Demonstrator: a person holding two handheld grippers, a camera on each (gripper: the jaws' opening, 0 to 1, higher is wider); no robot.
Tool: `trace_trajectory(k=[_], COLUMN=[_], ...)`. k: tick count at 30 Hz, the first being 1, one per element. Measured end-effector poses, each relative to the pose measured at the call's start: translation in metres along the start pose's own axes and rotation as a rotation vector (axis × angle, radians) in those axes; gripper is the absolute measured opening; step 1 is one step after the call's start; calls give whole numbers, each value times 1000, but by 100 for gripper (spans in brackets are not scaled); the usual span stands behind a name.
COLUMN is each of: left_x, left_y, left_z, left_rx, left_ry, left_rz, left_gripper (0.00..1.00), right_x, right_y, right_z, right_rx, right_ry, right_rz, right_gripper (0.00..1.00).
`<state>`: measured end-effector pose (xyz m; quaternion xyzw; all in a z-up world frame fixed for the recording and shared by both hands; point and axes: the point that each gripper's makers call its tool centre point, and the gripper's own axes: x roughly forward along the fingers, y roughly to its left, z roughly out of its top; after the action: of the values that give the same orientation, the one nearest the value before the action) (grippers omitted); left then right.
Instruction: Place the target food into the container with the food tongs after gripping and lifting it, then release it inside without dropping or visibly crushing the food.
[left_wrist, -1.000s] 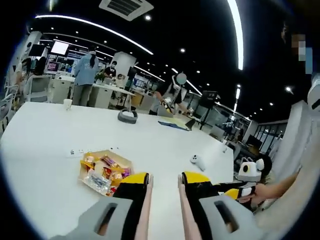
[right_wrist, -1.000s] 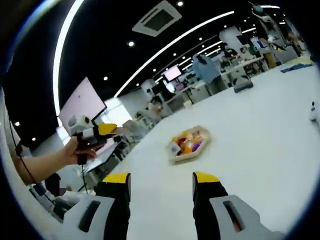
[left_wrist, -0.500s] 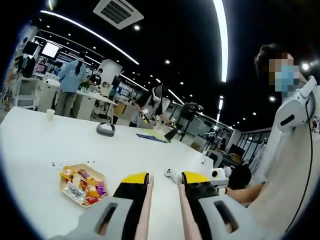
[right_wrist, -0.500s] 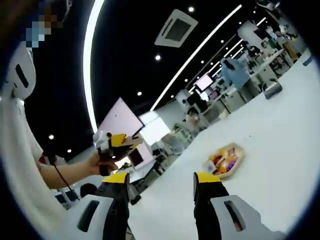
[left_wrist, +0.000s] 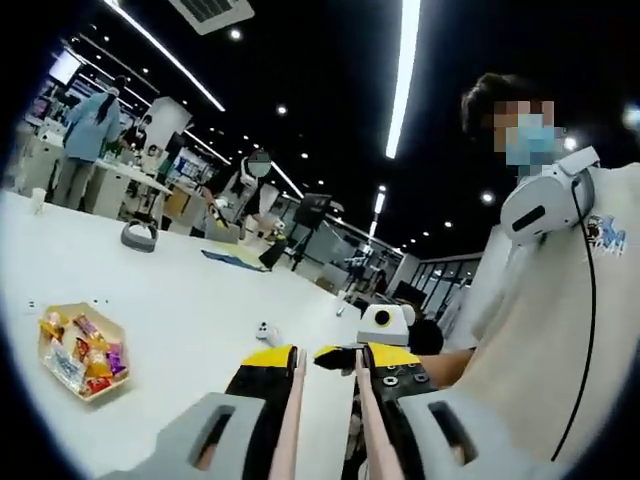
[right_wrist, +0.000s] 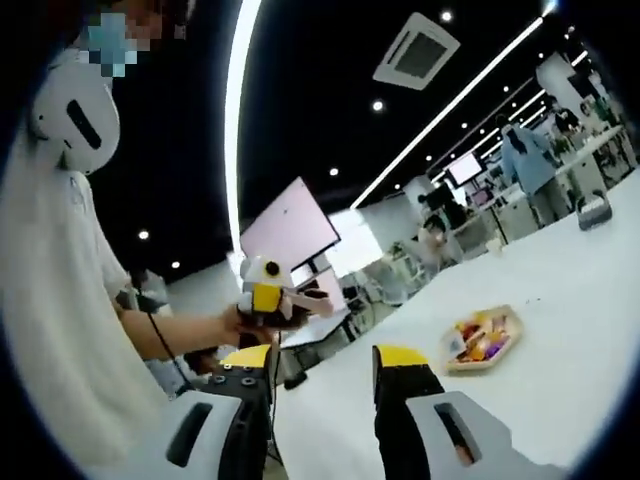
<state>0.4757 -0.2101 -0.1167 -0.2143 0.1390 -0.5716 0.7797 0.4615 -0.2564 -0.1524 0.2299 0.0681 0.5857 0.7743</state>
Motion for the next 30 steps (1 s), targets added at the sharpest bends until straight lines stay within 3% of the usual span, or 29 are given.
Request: trace_trajectory(k=[3,6,13,17,19,26,28,30], left_x=[-2,-11,-37,-46,-52,-55,-53,-55], left_y=[-9,-21,-38,-45,-50,-53,-51,-49], left_z=[-7,-5,-14,-20,-24,-33,-39,-39], left_rx=[15,42,25,3,-7,-22,-16,-27], left_ry=[48,34,44,39,48,55,83,73], left_rz=[-62,-144,-227,-257,-273,-279,-265,-250], left_gripper=[25,25,25,24,24,22,20,20], right_x=[13,28,62,67,67,66,65,66], right_y=[19,37,73,78,89,92,89,88], right_z=[0,2,-2,-13,-19,-30,-37,-38], right_rx=[-19,-14,-35,-94,-125,-74,-105,-159], right_ry=[12,9,42,94,111,182,218,219], right_rz=[29,61,90,73,120,124,122,125], right_gripper=[49,50,47,28,28,21,18,17])
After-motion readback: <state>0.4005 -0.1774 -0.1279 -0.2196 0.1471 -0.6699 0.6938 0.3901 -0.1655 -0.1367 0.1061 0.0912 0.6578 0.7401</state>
